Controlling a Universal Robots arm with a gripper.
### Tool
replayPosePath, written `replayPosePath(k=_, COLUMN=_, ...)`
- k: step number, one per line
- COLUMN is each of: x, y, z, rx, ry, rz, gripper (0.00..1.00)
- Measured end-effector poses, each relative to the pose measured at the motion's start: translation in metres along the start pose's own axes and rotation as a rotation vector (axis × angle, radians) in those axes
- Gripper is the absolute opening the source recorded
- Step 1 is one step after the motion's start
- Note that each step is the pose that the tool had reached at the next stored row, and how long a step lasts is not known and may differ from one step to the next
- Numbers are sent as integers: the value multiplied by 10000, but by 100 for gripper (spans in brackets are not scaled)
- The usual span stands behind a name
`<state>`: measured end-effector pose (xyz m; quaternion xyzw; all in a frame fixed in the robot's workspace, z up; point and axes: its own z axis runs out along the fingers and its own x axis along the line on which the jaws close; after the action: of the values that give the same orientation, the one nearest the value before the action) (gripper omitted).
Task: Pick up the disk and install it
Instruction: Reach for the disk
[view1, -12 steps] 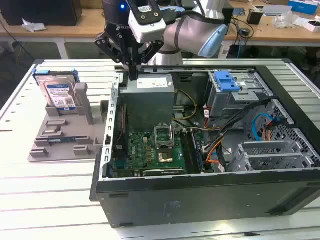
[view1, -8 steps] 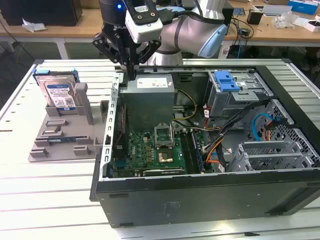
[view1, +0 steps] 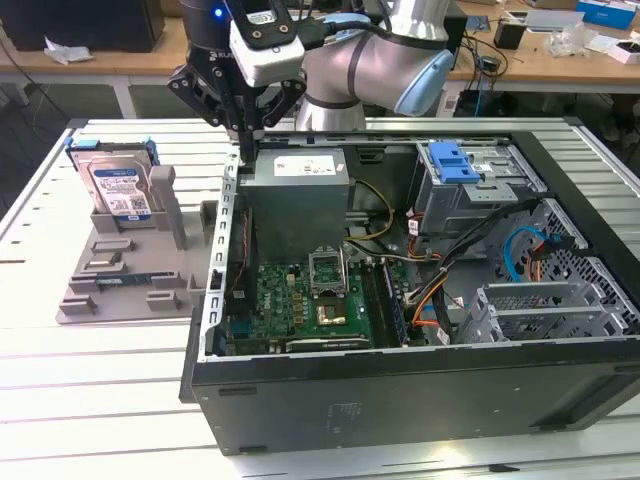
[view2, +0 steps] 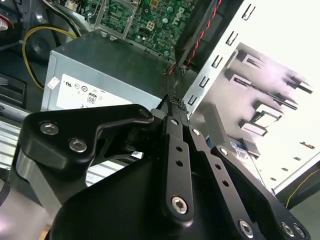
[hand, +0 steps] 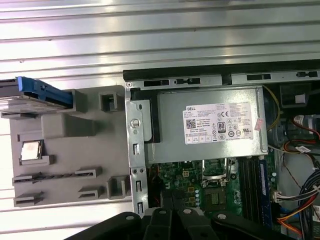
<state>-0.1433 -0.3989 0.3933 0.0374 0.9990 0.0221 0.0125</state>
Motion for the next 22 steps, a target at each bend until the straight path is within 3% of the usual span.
replayPosePath(k=16, x=283, y=-21, z=-7, rx=-1, ry=0, rz=-1, gripper=11)
replayPosePath(k=22, x=433, y=-32, z=-11, rx=0, ry=0, rz=-1, gripper=11)
